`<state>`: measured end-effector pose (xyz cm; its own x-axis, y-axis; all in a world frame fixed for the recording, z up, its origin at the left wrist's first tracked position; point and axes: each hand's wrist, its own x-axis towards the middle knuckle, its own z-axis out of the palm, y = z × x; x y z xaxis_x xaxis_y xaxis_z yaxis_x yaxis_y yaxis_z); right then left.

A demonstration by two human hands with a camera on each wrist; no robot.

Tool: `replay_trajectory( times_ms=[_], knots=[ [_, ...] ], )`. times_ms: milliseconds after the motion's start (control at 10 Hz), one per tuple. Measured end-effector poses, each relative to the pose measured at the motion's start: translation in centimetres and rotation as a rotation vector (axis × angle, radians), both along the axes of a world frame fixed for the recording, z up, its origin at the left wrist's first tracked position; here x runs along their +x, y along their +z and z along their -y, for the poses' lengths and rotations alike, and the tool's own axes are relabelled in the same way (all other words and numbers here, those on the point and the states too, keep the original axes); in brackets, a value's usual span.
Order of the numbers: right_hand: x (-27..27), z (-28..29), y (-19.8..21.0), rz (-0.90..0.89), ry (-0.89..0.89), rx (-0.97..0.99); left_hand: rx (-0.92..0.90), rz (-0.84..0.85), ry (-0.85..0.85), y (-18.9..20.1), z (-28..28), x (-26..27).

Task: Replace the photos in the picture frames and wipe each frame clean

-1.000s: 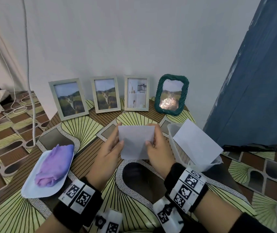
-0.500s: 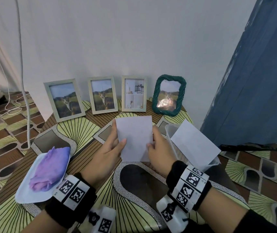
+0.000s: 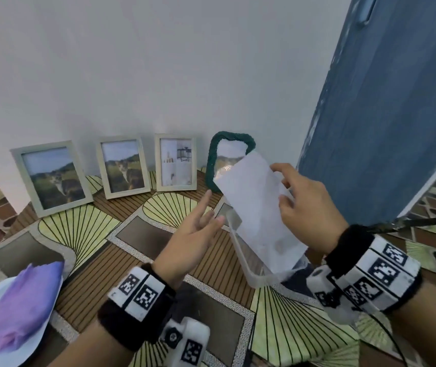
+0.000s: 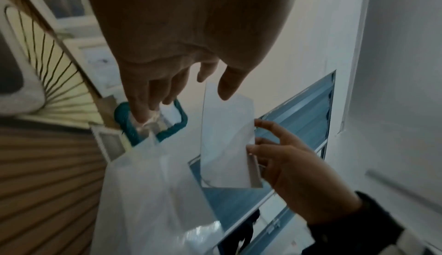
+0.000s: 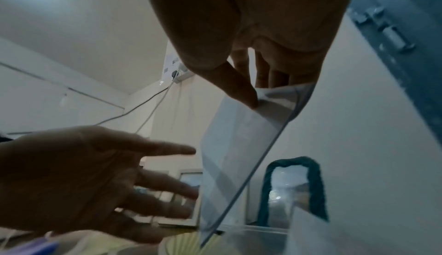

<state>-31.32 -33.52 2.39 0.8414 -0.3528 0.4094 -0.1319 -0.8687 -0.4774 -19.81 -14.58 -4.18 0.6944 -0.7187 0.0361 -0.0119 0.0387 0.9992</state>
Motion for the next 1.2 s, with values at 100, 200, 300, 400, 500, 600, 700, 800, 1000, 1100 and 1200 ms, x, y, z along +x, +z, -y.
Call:
replay_trajectory(
  times_ms=[100,200,300,400,500,600,700,800,1000,1100,1200],
  knots=[
    [-1.1,1.7,-0.6,-0.1,-0.036,-0.079,0.067,0.01,-0.106,-1.4,2.3,-1.1],
    [-1.4,2.4,-1.5,-0.227,-0.032,-0.132,0.097,-0.032,-0.155,-2.5,3.7,-1.8],
    [-1.2,2.6,-2.2,-0.285,-0.029,-0.142,0.107,-0.059,-0.121,-3.6,4.1,-2.1],
    [-0.8,2.6,-3.0,-0.34,-0.04,-0.194,0.1,-0.102,-0.144,-3.8,4.0,-2.4],
    [-0.3,2.5,-3.8,-0.403,-0.06,-0.291,0.087,-0.125,-0.143,-3.8,3.9,-2.4],
    [0.2,2.4,-4.6,-0.452,-0.073,-0.42,0.117,-0.084,-0.122,-3.7,3.8,-2.2],
    [0.4,2.5,-5.5,-0.501,-0.064,-0.427,0.138,-0.062,-0.122,-3.8,3.8,-2.0],
    [0.1,2.3,-6.5,-0.543,-0.037,-0.338,0.134,-0.072,-0.122,-4.2,3.7,-1.7],
    [-0.1,1.8,-7.5,-0.484,-0.018,-0.27,0.111,-0.046,-0.164,-4.1,3.4,-2.0],
    [0.2,1.4,-7.2,-0.486,-0.022,-0.271,0.146,-0.044,-0.148,-3.3,2.9,-1.9],
    [0.6,0.6,-6.0,-0.398,-0.011,-0.309,0.164,-0.023,-0.028,-1.9,1.8,-0.9]
  ],
)
